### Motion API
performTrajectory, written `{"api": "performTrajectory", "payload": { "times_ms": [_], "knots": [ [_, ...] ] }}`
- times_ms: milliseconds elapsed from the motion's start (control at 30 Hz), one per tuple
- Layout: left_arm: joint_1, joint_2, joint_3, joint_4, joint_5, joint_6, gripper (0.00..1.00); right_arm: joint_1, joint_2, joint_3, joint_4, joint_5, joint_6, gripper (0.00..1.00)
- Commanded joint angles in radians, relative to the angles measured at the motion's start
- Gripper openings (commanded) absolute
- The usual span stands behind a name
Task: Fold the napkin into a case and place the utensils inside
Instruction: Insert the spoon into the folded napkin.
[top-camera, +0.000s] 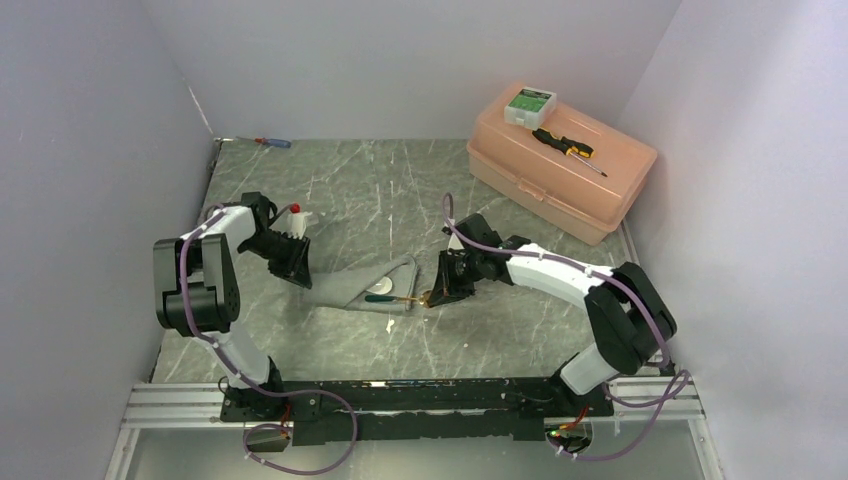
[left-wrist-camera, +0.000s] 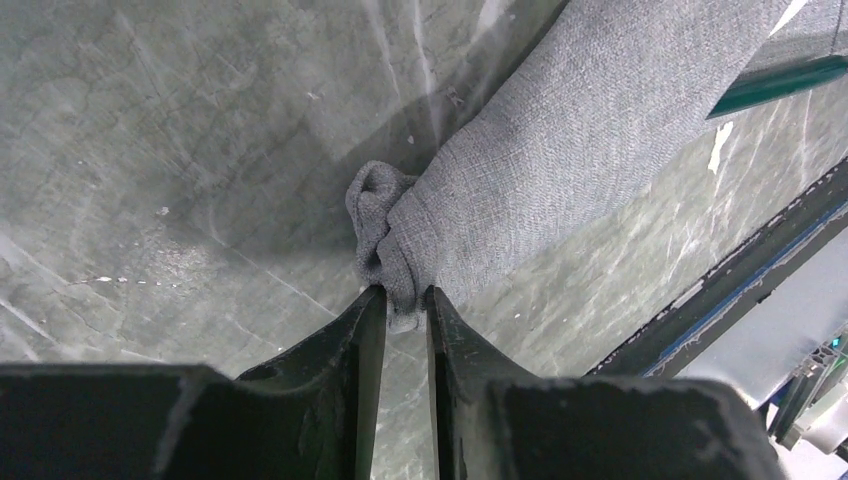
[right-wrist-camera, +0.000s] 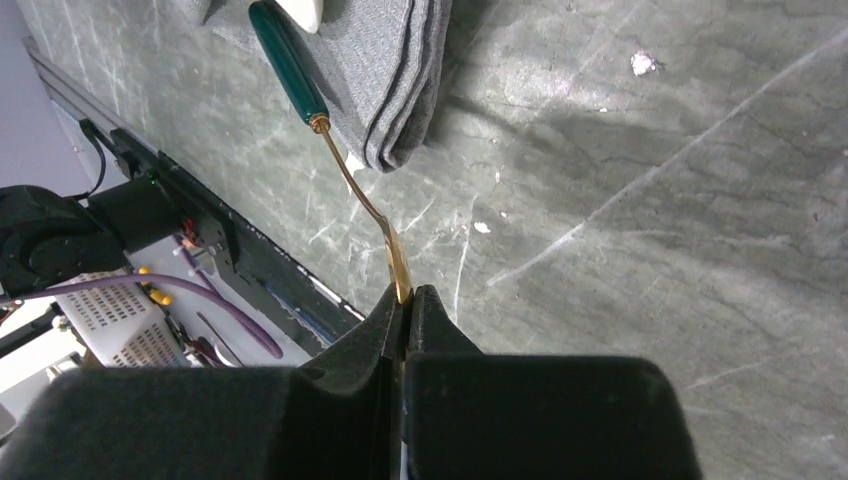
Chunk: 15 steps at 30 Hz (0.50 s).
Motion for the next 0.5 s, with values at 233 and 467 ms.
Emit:
{"api": "performTrajectory", "payload": {
  "times_ms": [233, 467],
  "knots": [
    [0.003, 0.03, -0.026, 0.052, -0.032, -0.019, 0.25, 0.004, 0.065, 0.044, 0.162, -0.063, 0.043, 0.0],
    [0.003, 0.047, -0.038, 0.054, -0.055, 0.007, 0.22, 0.003, 0.12, 0.053, 0.25, -0.088, 0.078, 0.0]
  ]
}}
